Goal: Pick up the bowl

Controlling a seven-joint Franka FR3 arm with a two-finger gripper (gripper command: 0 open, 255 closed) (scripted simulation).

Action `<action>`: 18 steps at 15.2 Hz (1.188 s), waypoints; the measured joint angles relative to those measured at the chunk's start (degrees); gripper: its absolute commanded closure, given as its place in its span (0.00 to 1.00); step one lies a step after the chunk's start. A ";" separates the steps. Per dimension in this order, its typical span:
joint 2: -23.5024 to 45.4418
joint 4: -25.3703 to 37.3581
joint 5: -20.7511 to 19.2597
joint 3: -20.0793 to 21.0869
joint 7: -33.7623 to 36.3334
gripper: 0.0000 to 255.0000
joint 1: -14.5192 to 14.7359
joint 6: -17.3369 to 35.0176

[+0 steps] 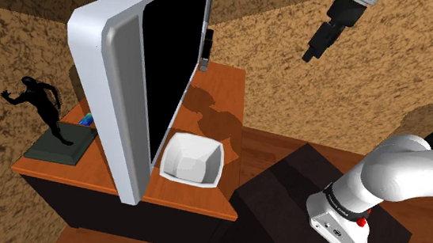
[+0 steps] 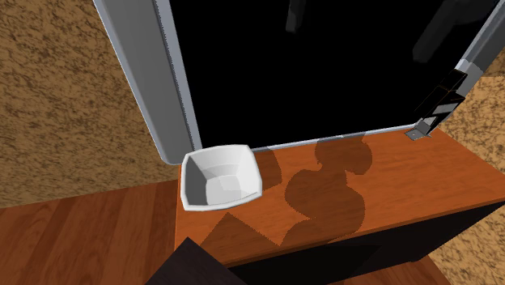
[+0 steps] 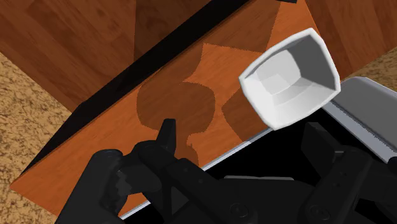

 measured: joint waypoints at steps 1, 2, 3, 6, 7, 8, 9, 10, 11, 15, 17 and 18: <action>0.00 0.00 0.00 0.00 0.00 0.00 0.00 0.00; 0.35 -0.62 0.15 -0.05 -0.29 0.00 0.13 0.78; 0.98 -1.44 0.37 -0.11 -0.72 0.00 0.32 1.92; 3.97 -3.94 1.40 -0.04 -2.10 0.00 1.19 6.33; 5.32 -4.49 1.79 -0.05 -2.63 0.00 1.50 7.87; 6.81 -5.30 2.17 -0.09 -3.29 0.00 1.81 9.75; 7.70 -6.47 2.52 -0.21 -4.03 0.00 2.07 11.43; 8.76 -7.15 3.00 -0.09 -4.45 0.00 2.46 12.83; 10.10 -7.76 3.37 -0.18 -5.19 0.00 2.76 14.38; 17.44 -8.39 5.38 -0.05 -7.76 0.00 4.31 20.83; 20.88 -8.68 6.45 -0.09 -9.33 0.00 5.03 23.72; 22.47 -8.79 7.07 0.05 -9.92 0.00 5.47 25.04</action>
